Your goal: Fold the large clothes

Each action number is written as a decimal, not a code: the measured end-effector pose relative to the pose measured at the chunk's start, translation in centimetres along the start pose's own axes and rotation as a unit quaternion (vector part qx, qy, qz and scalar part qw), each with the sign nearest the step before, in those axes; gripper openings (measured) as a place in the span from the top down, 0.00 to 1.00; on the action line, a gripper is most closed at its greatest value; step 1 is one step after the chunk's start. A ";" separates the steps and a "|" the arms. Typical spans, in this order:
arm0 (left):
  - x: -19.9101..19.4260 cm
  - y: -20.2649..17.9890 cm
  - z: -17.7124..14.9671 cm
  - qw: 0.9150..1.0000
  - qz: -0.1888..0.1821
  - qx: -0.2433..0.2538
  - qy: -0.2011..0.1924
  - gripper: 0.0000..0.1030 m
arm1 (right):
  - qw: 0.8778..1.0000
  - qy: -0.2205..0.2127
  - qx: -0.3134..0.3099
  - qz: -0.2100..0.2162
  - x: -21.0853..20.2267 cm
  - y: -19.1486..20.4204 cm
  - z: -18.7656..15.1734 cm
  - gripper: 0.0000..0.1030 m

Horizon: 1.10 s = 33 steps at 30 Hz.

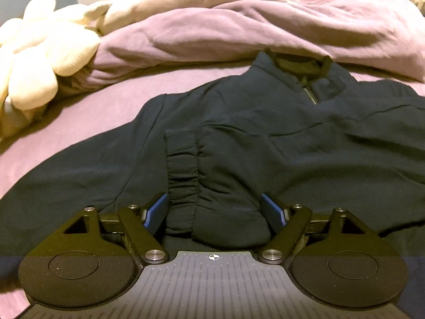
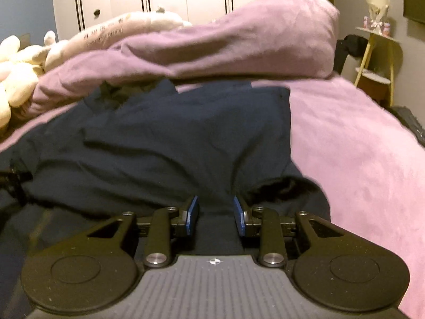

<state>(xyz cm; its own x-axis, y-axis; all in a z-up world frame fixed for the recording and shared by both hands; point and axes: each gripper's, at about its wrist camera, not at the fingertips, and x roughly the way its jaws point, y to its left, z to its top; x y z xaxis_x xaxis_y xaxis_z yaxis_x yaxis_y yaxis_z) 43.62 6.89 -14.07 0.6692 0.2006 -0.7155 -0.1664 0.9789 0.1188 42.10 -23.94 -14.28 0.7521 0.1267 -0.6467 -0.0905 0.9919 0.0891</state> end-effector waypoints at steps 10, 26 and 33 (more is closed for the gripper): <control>1.0 0.1 0.2 1.000 0.003 -0.010 0.004 0.14 | 1.000 0.010 0.010 -0.009 1.8 0.7 1.1 0.73; -0.1 2.9 -0.4 0.999 -0.004 -0.043 0.002 0.05 | 1.000 0.002 0.023 0.008 -2.0 0.1 -1.1 0.72; -4.8 6.0 -3.1 0.996 -0.055 -0.065 0.000 0.06 | 0.996 -0.020 0.083 0.024 -7.6 -0.3 -2.8 0.68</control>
<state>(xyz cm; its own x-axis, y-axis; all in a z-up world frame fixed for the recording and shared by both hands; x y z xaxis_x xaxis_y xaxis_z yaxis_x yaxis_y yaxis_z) 37.12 11.71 -12.06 0.6891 0.0934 -0.7186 -0.1847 0.9815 -0.0496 34.64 -25.20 -11.51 0.7750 0.1697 -0.6087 -0.0197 0.9693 0.2452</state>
